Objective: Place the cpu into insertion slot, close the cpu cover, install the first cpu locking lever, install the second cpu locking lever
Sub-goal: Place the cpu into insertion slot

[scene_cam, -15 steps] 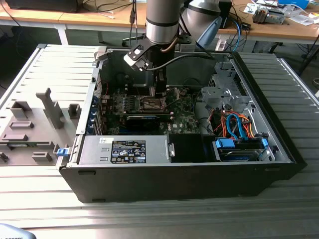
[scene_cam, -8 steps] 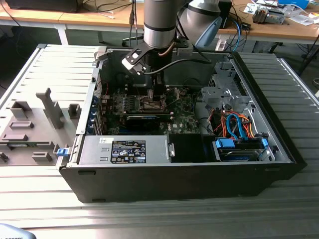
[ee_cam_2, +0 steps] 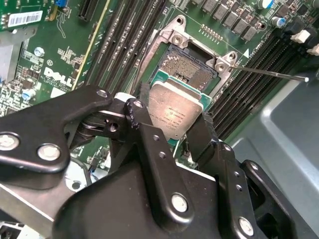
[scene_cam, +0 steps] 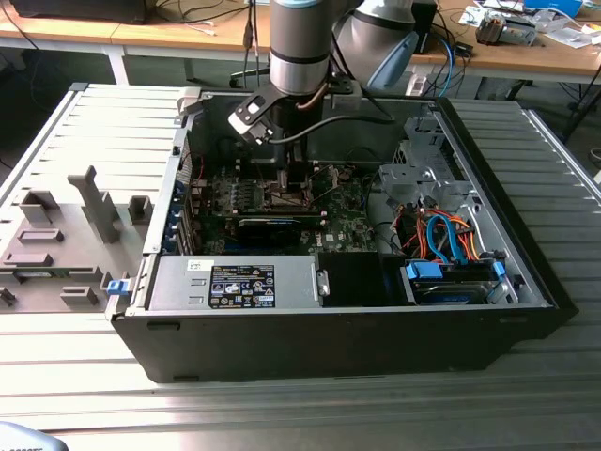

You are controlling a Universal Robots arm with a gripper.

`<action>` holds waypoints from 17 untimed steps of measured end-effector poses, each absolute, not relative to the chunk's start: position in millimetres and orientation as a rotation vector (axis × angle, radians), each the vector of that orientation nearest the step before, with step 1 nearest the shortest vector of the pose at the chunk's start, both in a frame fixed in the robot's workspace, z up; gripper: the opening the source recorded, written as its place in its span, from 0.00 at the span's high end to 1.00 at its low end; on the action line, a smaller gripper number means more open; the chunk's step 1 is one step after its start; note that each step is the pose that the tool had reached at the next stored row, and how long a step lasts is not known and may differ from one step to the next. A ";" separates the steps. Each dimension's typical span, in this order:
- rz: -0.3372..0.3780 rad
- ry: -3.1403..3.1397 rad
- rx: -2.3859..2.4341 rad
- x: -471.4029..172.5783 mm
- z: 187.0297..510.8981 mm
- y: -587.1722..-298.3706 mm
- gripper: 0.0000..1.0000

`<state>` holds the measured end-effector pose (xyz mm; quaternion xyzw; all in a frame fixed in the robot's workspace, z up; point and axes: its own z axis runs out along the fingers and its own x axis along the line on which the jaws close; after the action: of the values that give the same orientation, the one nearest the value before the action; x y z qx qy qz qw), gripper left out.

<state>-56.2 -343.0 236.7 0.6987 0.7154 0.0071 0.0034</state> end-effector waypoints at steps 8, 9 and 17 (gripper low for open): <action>0.022 2.243 2.190 -60.6 227.0 -342.9 0.45; 0.022 2.242 2.191 -61.0 225.6 -342.7 0.45; 0.022 2.197 2.236 -64.5 203.4 -339.2 0.45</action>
<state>-64.5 -339.2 203.4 0.7133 0.7008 0.0071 0.0036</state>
